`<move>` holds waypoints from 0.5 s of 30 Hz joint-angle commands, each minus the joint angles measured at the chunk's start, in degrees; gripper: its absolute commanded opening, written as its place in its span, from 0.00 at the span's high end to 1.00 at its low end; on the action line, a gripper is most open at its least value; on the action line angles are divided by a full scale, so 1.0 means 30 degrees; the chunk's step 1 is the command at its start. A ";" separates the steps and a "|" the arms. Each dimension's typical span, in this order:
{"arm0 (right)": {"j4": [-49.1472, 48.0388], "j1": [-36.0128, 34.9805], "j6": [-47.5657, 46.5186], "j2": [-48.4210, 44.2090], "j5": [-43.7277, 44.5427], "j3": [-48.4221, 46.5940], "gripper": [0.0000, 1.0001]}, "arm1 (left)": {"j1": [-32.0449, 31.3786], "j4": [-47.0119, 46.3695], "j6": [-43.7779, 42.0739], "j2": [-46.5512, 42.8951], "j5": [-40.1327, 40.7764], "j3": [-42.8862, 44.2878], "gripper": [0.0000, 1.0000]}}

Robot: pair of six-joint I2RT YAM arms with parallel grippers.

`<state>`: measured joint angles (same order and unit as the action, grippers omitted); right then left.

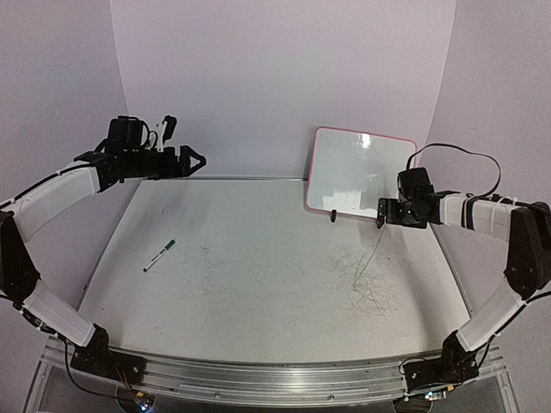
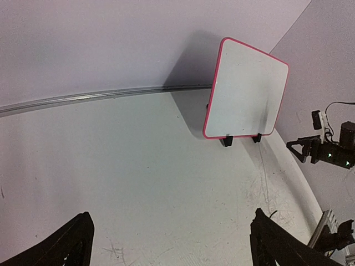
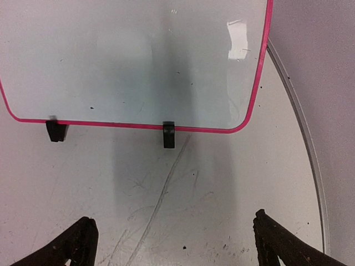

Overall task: Write a sentence on the whiteboard
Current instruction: Move the whiteboard stand to the center of the board.

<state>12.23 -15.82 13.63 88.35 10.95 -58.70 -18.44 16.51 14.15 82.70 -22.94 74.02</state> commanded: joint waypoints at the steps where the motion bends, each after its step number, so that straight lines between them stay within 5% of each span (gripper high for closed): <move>1: -0.1315 0.0934 -0.0284 0.1676 -0.1132 -0.2049 0.02 | -0.0138 -0.0536 -0.1730 -0.0004 0.1191 -0.0183 0.01; 15: -0.0678 0.1231 0.0544 0.7685 -0.0610 -0.6536 0.17 | -0.0331 -0.1371 -0.1977 -0.1475 0.2195 -0.2415 0.01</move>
<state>9.45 -12.40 13.30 108.42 8.08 -76.38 -18.98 15.94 9.02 81.84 -17.72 67.27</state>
